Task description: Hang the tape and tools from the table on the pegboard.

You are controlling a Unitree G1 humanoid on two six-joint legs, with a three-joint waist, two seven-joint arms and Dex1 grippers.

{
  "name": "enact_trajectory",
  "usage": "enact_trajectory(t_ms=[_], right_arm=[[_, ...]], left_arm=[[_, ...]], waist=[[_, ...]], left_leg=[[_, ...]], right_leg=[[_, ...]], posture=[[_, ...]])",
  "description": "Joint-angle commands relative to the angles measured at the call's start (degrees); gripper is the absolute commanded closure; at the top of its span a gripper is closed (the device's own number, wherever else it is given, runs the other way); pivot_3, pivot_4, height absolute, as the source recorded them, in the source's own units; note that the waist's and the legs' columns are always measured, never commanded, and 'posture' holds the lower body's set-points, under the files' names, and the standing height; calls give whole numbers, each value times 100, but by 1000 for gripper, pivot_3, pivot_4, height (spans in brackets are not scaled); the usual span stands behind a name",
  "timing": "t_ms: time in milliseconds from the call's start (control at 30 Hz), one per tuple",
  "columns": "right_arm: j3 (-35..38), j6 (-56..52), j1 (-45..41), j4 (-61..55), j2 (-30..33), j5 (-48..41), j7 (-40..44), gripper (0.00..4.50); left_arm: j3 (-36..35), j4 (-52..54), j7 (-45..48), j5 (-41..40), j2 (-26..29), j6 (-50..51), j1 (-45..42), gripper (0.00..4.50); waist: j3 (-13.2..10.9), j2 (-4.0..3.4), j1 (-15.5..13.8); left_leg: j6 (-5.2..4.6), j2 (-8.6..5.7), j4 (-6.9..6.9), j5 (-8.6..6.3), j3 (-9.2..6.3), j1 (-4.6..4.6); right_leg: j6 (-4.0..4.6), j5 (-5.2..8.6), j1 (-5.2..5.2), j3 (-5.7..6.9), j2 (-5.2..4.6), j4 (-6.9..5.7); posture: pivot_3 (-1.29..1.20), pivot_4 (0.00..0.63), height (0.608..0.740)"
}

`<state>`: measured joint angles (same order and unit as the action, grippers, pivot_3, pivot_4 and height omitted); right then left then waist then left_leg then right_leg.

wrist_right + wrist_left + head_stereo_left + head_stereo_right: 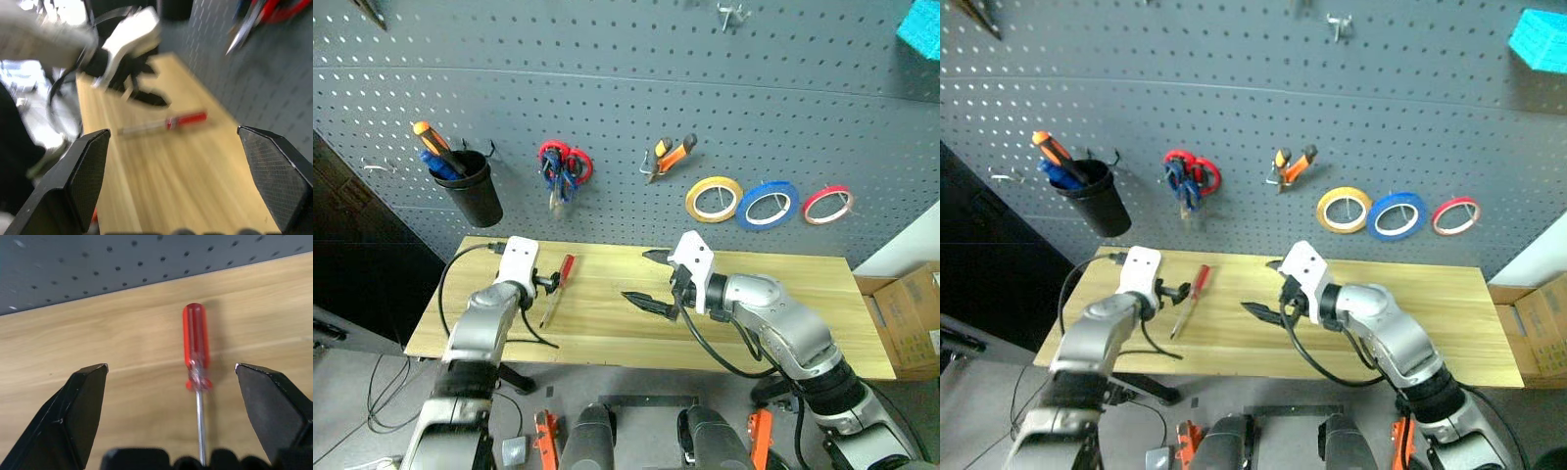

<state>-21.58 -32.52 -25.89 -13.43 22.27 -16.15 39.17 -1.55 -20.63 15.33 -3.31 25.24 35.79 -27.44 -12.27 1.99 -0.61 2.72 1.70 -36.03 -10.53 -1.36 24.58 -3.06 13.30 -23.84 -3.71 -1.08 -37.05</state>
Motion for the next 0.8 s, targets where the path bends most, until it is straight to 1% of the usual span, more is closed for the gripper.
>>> enact_trajectory(t_ms=[33,100,200,333,367,400,433,700,733,800], right_arm=[[125,135,-159,-4,93,105,169,0],[200,92,-182,-12,118,116,187,0],[321,-23,-148,-115,153,121,130,0],[441,-156,-22,-298,211,144,46,0],[456,-186,23,-359,228,144,25,0],[469,-214,62,-408,236,144,5,0],[479,-238,100,-452,244,144,-11,0],[521,-314,222,-628,232,170,-138,0],[528,-306,228,-634,225,176,-155,0],[549,-293,250,-657,222,173,-170,0]], left_arm=[[102,-673,155,81,-95,-127,-340,31],[179,-1078,349,88,-127,-197,-495,31],[256,-1583,414,182,-132,-341,-654,31],[238,-1836,499,170,-126,-229,-708,31],[230,-1835,509,172,-119,-235,-695,388],[226,-1840,520,179,-112,-252,-689,553],[221,-1849,528,184,-111,-267,-699,862],[230,-1747,548,200,-128,-264,-735,3542],[228,-1639,545,199,-116,-228,-688,3717],[242,-1384,525,231,-70,-202,-559,3706]], waist=[[-75,7,26],[-155,4,62],[-280,3,114],[-314,-4,180],[-317,-3,198],[-317,-3,214],[-319,-4,226],[-319,-4,274],[-319,-4,274],[-318,-2,272]], left_leg=[[-1,-2,2,-2,-3,9],[-1,0,5,-4,-8,32],[-4,1,8,-9,-11,32],[-4,2,8,-11,-13,34],[-3,1,7,-11,-13,33],[-3,0,6,-12,-13,33],[-3,-1,5,-11,-12,33],[-2,2,-1,-10,-10,23],[-2,2,-1,-10,-11,23],[-2,2,0,-10,-11,24]], right_leg=[[1,-7,-9,2,0,-1],[0,-9,-34,6,3,-8],[-2,-7,-36,10,3,-14],[-8,-3,-36,11,3,-14],[-31,11,-34,10,2,-14],[-34,13,-32,10,1,-14],[-36,14,-31,9,0,-12],[-40,14,-31,6,2,-24],[-40,14,-31,7,2,-24],[-41,14,-31,7,3,-23]], posture=[[45,299,740],[29,313,740],[-6,326,740],[-24,326,740],[-27,321,740],[-30,318,740],[-32,315,740],[-30,285,740],[-27,273,740],[-23,259,740]])
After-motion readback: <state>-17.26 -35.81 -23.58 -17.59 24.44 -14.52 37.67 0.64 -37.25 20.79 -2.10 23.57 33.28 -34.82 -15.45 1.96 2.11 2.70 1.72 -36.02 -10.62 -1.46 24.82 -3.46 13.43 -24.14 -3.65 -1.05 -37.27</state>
